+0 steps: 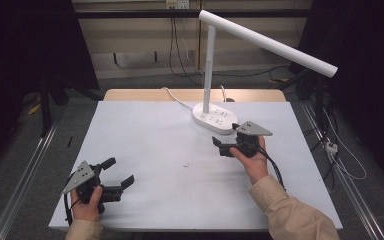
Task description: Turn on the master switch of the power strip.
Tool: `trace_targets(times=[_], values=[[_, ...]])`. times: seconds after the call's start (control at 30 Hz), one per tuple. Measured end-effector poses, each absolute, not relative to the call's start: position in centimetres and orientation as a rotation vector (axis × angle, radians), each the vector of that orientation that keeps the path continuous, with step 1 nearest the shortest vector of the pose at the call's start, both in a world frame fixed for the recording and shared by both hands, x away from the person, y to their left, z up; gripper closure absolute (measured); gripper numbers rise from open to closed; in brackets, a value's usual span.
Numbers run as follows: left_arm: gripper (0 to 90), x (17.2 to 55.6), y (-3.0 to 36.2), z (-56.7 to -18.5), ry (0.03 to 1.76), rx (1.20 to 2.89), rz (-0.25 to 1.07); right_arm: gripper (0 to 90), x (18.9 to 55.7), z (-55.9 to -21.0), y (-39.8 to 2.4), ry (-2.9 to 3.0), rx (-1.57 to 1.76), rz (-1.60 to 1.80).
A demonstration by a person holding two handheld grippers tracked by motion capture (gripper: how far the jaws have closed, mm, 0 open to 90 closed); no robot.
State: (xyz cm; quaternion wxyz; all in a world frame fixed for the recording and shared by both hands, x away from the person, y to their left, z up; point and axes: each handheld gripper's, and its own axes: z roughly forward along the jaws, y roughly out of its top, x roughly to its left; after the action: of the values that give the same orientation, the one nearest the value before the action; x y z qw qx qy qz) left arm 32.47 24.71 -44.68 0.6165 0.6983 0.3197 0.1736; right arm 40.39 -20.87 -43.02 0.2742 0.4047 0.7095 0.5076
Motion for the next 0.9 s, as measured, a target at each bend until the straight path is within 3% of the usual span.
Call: trace_targets(times=[0.5, 0.9], values=[[2.4, 32.6, 24.4, -44.8, 0.728, 1.617, 0.389, 9.9, 42.3, -43.0, -20.8, 1.912, 1.098, 1.341], [2.4, 32.6, 24.4, -44.8, 0.731, 1.619, 0.392, 22.8, 44.0, -42.9, -20.4, 1.936, 1.108, 1.332]])
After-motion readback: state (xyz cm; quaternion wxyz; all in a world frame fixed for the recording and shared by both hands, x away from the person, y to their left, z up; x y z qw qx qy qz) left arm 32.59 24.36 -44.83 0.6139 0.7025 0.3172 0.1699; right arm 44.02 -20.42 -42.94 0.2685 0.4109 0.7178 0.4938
